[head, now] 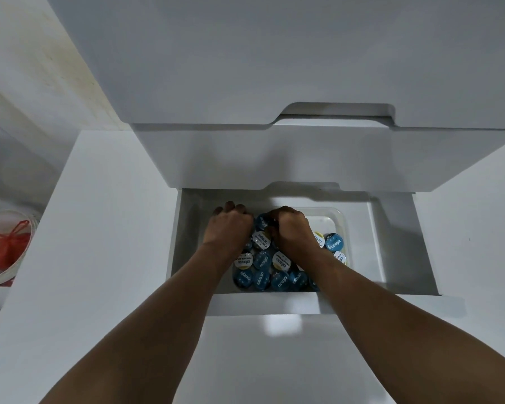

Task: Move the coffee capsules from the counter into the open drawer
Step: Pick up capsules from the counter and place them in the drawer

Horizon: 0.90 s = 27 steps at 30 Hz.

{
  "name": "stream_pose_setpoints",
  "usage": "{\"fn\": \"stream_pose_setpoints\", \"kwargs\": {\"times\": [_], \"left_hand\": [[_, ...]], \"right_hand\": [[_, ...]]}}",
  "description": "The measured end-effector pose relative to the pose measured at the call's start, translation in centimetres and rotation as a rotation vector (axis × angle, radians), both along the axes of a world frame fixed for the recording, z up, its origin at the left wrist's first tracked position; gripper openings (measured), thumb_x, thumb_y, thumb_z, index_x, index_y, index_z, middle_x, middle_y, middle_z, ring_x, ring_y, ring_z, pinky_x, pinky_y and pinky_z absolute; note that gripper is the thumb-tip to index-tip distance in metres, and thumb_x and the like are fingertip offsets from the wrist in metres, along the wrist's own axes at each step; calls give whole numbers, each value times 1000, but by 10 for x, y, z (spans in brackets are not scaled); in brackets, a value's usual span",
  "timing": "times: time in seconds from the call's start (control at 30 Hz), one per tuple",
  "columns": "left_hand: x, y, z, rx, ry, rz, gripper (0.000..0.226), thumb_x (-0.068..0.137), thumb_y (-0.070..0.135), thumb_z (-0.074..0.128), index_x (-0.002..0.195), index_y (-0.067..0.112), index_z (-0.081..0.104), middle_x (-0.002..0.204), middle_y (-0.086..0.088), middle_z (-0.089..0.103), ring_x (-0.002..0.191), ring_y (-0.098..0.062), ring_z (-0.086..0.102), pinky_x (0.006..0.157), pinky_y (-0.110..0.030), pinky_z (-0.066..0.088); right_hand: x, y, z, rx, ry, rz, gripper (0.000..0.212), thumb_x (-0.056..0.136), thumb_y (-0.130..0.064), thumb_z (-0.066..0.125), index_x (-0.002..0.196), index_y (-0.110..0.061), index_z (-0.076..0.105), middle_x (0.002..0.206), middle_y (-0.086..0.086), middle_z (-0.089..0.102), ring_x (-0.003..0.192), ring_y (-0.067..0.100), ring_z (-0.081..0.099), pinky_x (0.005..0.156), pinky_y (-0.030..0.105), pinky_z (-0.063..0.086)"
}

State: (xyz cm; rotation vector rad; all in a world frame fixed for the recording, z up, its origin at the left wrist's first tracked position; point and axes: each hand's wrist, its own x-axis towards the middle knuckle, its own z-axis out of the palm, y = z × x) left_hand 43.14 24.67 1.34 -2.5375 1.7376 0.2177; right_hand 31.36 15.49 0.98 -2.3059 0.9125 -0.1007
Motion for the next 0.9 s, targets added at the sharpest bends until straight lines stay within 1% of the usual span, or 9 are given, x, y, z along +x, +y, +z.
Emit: {"fn": "stream_pose_setpoints", "kwargs": {"times": [0.13, 0.3, 0.4, 0.43, 0.5, 0.6, 0.73, 0.83, 0.9], "left_hand": [[0, 1, 0, -36, 39, 20, 29, 87, 21, 63, 115, 14, 63, 117, -8, 59, 114, -26, 51, 97, -38, 43], [3, 16, 0, -207, 198, 125, 21, 89, 17, 58, 110, 14, 65, 112, -6, 61, 101, -24, 57, 81, -36, 52], [3, 26, 8, -268, 324, 248, 16, 88, 21, 60, 101, 13, 64, 105, -7, 63, 89, -21, 60, 73, -33, 54], [4, 29, 11, -266, 363, 272, 19, 87, 24, 62, 102, 13, 64, 106, -8, 63, 89, -20, 60, 75, -33, 53], [1, 33, 20, -240, 410, 271, 34, 84, 27, 67, 113, 12, 61, 112, -9, 61, 97, -22, 57, 82, -33, 49], [-9, 32, 42, -214, 381, 235, 47, 83, 32, 68, 124, 12, 55, 121, -11, 58, 110, -26, 55, 92, -33, 44], [-41, 20, 75, -212, 320, 168, 47, 83, 37, 66, 124, 14, 58, 122, -11, 62, 111, -28, 57, 93, -34, 45], [-83, 2, 96, -219, 266, 120, 44, 84, 41, 64, 119, 15, 58, 119, -9, 64, 109, -28, 58, 91, -35, 48], [-120, -13, 109, -248, 236, 69, 44, 85, 42, 63, 120, 16, 58, 120, -9, 63, 110, -27, 57, 93, -34, 48]], "right_hand": [[0, -1, 1, -31, 32, 36, 27, 87, -10, 56, 111, -4, 66, 110, 18, 65, 100, 33, 59, 82, 31, 46], [-4, 2, 10, -71, 95, 16, 30, 87, -8, 52, 116, -9, 63, 114, 15, 59, 102, 31, 56, 84, 33, 45], [-14, 3, 19, -105, 129, -13, 31, 90, -15, 55, 121, -12, 59, 120, 12, 56, 106, 28, 55, 90, 36, 46], [-18, 3, 24, -120, 142, -24, 32, 92, -19, 56, 124, -13, 58, 122, 12, 55, 107, 28, 55, 92, 36, 45], [-30, 4, 34, -145, 164, -38, 35, 93, -26, 56, 125, -13, 56, 124, 12, 54, 108, 28, 56, 94, 37, 47], [-51, 2, 54, -187, 180, -47, 37, 93, -31, 56, 125, -11, 55, 126, 14, 53, 109, 31, 55, 96, 41, 47], [-83, -5, 85, -254, 181, -68, 41, 93, -34, 55, 127, -13, 54, 128, 13, 52, 113, 31, 54, 97, 38, 45], [-118, -15, 108, -314, 173, -90, 40, 92, -36, 54, 126, -14, 55, 127, 13, 54, 114, 31, 54, 96, 37, 44], [-151, -24, 122, -357, 152, -113, 41, 92, -35, 54, 126, -13, 55, 126, 14, 54, 114, 33, 54, 95, 38, 45]]}}
